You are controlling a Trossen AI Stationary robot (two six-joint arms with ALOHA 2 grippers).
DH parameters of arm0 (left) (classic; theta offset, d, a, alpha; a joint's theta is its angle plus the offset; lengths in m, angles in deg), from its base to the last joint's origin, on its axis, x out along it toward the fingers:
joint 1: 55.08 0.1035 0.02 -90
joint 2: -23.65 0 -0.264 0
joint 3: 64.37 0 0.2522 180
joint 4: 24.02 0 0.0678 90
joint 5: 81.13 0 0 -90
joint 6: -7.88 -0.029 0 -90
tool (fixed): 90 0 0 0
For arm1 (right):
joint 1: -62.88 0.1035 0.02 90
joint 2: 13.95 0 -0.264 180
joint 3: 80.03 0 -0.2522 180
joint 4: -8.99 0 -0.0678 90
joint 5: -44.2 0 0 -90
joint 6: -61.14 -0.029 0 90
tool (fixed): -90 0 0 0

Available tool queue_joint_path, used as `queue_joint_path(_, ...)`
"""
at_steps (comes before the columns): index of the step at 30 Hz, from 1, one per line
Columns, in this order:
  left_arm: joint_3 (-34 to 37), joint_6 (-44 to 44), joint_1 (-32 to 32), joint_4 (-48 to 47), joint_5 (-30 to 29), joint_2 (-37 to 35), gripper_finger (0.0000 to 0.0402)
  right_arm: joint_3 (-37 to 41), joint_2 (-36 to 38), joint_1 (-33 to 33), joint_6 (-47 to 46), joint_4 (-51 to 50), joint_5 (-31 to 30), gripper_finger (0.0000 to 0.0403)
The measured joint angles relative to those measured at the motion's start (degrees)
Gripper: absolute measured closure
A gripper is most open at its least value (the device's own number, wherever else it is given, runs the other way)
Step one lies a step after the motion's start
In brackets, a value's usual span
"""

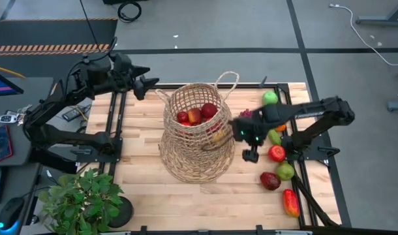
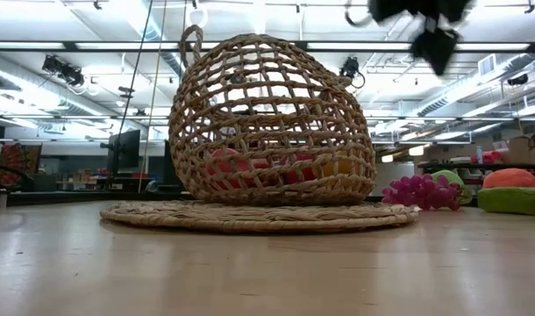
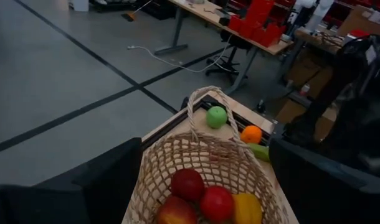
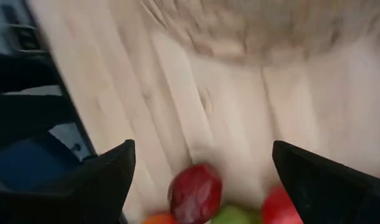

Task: Build produce basket
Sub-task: Put the red apple into the brown basket

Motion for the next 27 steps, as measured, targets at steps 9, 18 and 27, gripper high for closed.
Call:
queue_joint_path(9, 0.0, -0.23, -0.07, 0.02, 0.21, -0.04, 0.0045, 19.92, 3.71, 11.72, -19.2, 9.11, 0.4, 0.0005)
queue_joint_path(18, 0.0, -0.31, -0.04, 0.04, 0.21, -0.02, 0.0045, 26.01, 3.49, 21.01, -30.49, 17.29, -1.55, 0.0004)
queue_joint_path(27, 0.0, 0.09, -0.04, 0.08, 0.23, -0.02, 0.0045, 34.62, 3.45, 26.22, -36.73, 25.69, -1.8, 0.0004)
